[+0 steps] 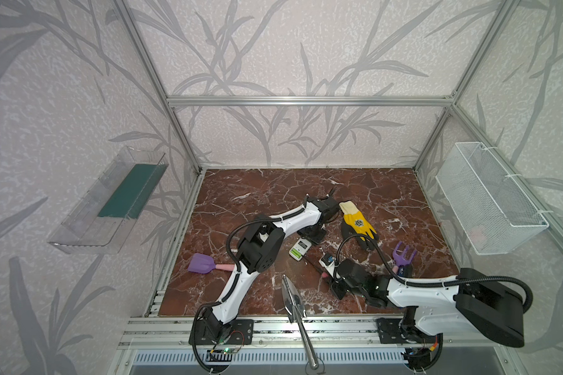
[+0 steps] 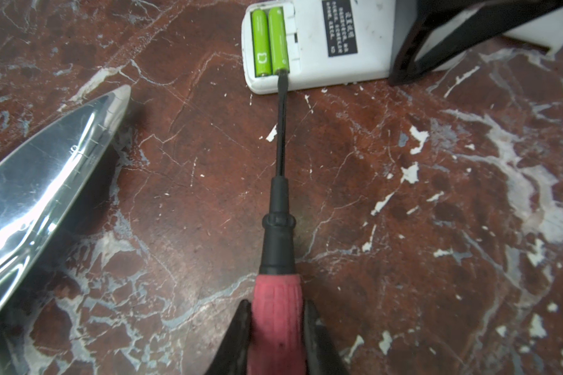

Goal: Unload the batteries from the remote control
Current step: 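Lever the screwdriver tip under the nearer green battery, flipping it out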

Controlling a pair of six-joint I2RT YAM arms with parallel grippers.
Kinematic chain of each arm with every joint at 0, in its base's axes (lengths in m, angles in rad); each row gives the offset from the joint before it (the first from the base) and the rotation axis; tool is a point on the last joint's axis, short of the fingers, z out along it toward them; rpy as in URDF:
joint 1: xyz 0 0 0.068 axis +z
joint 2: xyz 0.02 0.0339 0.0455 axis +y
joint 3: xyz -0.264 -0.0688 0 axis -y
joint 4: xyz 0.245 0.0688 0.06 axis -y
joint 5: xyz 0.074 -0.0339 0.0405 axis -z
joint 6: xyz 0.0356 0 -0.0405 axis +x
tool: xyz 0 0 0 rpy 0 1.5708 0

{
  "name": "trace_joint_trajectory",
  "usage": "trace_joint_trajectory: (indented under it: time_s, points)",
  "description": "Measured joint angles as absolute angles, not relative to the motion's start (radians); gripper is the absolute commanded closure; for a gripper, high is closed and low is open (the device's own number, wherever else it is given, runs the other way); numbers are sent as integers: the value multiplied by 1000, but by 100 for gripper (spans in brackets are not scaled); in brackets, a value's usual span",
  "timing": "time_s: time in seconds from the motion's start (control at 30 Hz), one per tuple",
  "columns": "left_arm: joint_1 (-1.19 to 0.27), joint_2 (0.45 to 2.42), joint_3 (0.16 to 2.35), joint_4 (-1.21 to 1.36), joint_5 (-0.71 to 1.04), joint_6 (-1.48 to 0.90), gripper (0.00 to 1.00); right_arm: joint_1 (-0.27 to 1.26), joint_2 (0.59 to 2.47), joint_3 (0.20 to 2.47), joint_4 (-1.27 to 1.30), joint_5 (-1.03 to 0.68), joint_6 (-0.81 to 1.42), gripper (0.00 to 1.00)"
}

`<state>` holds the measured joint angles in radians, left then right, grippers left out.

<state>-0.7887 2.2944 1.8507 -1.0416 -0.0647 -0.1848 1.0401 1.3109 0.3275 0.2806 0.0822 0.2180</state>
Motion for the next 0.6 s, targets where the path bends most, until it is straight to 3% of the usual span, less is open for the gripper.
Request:
trace_joint_trajectory:
  time_s: [0.6]
  points:
    - [-764, 2302, 1858, -1043, -1, -148, 96, 1047, 1368, 253, 490, 104, 239, 100]
